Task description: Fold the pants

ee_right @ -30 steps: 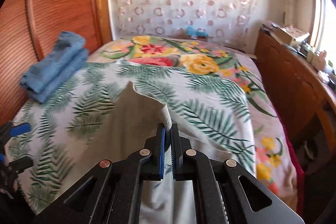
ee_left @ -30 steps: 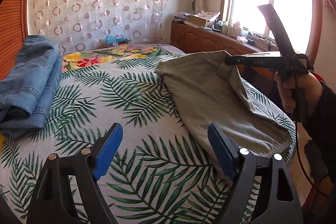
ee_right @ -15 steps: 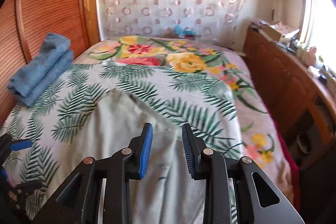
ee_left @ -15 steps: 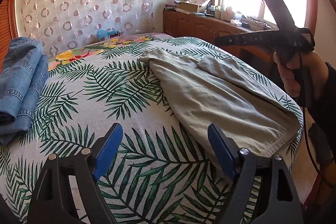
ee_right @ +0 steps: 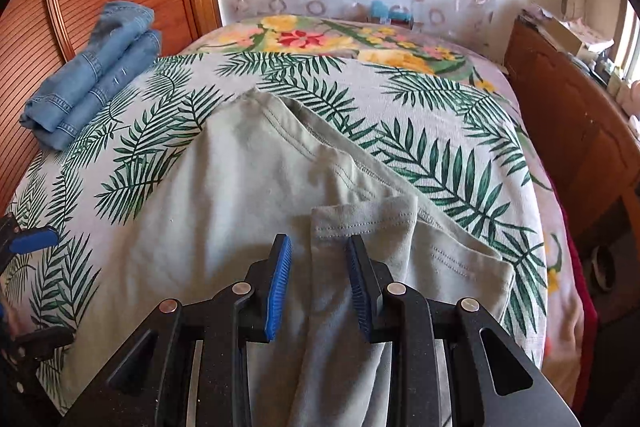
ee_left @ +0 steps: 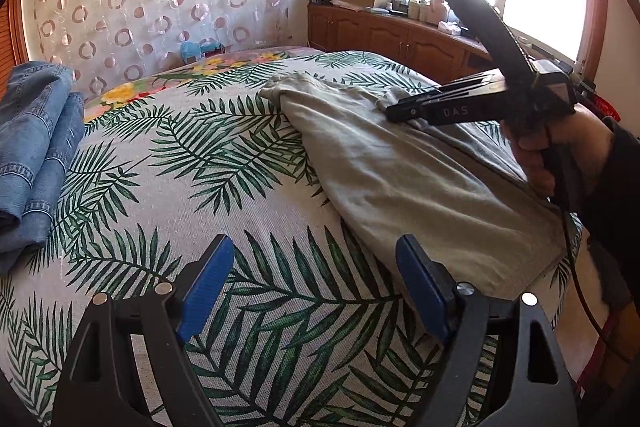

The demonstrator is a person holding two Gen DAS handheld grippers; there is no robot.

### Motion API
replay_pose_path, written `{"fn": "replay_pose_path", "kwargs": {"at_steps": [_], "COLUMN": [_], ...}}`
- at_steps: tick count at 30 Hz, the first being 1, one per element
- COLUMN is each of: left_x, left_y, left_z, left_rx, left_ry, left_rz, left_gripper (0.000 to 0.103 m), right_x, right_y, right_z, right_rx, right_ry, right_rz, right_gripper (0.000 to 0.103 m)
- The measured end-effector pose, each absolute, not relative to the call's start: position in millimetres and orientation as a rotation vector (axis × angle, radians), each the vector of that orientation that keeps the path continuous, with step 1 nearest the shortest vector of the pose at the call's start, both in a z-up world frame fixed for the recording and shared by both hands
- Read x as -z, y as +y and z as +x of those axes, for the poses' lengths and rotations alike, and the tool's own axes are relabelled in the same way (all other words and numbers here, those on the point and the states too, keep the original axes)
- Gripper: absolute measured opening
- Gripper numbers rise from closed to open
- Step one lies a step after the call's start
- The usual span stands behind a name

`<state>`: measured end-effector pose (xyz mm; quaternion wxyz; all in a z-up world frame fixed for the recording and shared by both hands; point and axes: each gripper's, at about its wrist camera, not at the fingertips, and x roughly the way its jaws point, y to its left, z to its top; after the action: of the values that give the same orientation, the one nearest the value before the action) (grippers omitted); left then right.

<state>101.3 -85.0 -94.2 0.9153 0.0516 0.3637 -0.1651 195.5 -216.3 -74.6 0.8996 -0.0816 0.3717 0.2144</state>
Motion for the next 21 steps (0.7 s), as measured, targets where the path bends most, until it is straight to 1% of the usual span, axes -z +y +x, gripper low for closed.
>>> {"fn": "replay_pose_path", "kwargs": {"at_steps": [2, 4, 8, 17, 21], "left_x": [96.3, 98.1, 101.0, 103.1, 103.4], "left_y": [-85.7, -86.2, -87.2, -88.2, -87.9], "left_z": [103.0, 104.8, 106.6, 107.4, 107.5], "left_rx": [0.341, 0.343, 0.345, 0.342, 0.343], "left_ry": [0.769, 0.783, 0.805, 0.816, 0.818], "left_rz": [0.108, 0.109, 0.109, 0.112, 0.108], "left_gripper": [0.084, 0.084, 0.084, 0.084, 0.084], "right_x": [73.7, 68.2, 55.6, 55.5, 57.2], "right_y": [-217.9, -224.3, -245.2, -282.8, -283.1], "right_z": [194.3, 192.7, 189.1, 195.0, 198.0], "right_rx": [-0.413, -0.399, -0.353, -0.302, -0.279], "right_ry": [0.758, 0.724, 0.662, 0.652, 0.659], "right_rz": [-0.188, -0.160, -0.117, -0.078, -0.071], "right_gripper": [0.005, 0.002, 0.001, 0.001, 0.001]}}
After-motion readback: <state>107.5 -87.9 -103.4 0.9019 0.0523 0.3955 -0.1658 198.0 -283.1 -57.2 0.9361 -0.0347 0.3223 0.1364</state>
